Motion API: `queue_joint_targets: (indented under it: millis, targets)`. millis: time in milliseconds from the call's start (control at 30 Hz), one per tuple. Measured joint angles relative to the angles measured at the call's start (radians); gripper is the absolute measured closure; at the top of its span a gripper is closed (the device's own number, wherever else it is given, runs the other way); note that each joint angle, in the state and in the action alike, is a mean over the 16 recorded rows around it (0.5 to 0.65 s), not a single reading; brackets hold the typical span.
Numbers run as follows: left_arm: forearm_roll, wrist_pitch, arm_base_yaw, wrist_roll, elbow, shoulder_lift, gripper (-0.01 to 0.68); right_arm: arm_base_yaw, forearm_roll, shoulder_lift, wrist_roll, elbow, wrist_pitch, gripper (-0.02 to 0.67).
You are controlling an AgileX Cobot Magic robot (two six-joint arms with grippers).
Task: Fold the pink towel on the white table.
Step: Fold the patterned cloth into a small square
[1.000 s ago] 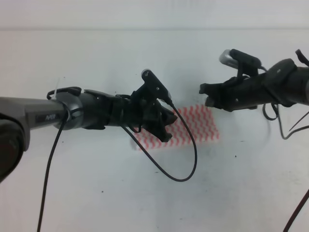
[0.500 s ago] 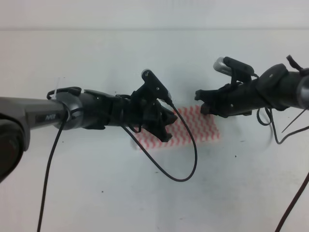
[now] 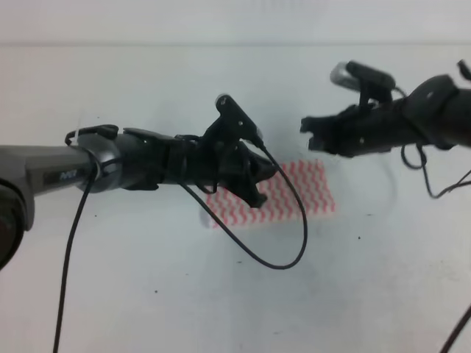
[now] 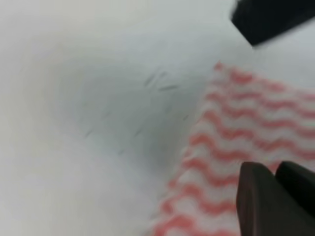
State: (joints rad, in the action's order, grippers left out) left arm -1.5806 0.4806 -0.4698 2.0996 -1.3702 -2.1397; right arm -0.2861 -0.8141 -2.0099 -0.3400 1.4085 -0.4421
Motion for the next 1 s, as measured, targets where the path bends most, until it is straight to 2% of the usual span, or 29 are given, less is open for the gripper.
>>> queue_joint_targets:
  millis: [433,733,1000]
  targets:
    - [0.04,0.013,-0.025,-0.076,0.0,-0.012,0.667,0.005,0.219,0.207,0.147,-0.001,-0.08,0.667]
    - [0.109,0.039,-0.027,-0.123,0.0,-0.017,0.672,0.005,0.237,0.259,0.156,-0.002,-0.1,0.667]
    - [0.099,0.077,-0.051,-0.104,0.0,0.01,0.672,0.007,0.238,0.263,0.156,-0.002,-0.1,0.667]
